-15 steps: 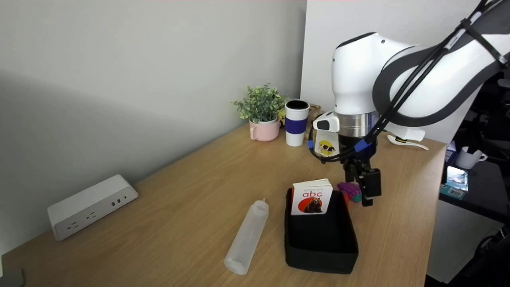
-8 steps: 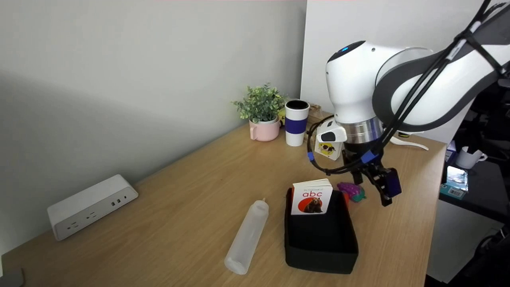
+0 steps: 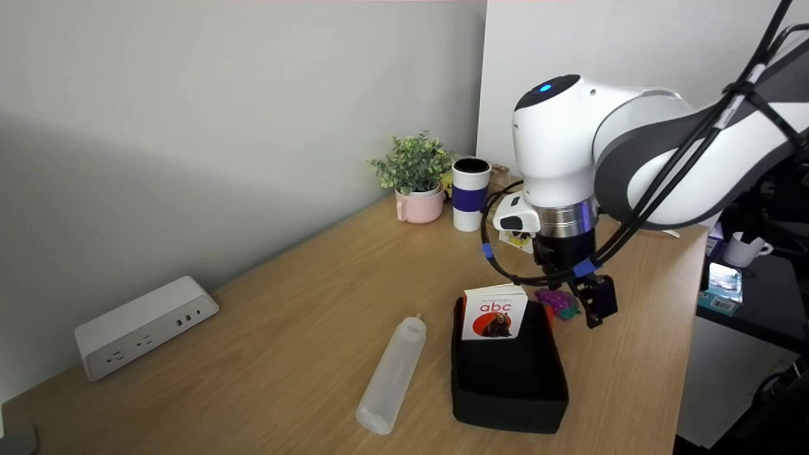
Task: Put the book on the left in the black box, put the grape toy in the box, remove the book from the box then put the strawberry toy in the box
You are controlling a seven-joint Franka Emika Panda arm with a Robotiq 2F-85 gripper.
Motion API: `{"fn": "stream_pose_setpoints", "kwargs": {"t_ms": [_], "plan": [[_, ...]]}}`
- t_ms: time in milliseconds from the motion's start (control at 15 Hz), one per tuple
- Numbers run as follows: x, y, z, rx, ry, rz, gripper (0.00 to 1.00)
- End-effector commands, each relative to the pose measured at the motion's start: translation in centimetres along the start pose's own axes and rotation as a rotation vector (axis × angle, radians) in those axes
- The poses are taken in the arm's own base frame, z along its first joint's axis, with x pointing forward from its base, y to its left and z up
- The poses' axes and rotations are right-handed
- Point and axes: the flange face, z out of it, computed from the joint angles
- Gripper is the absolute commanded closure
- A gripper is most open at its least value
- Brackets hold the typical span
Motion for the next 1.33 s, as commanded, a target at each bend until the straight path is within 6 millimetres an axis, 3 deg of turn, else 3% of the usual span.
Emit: {"fn": "stream_pose_setpoints", "kwargs": {"t_ms": [0, 533, 1067, 1133, 1267], "plan": [[-0.1, 1.6, 1.2, -0.020, 0.049, 0.029, 0.00], [-2.1, 4.0, 2.8, -0.050, 0.111, 0.063, 0.00], [-2.4, 3.9, 3.8, -0.031, 0.116, 0.071, 0.01], [-2.4, 3.9, 4.0, -0.027, 0.116, 0.070, 0.23], [-2.4, 3.8, 4.3, -0.021, 0.116, 0.070, 0.29]]}}
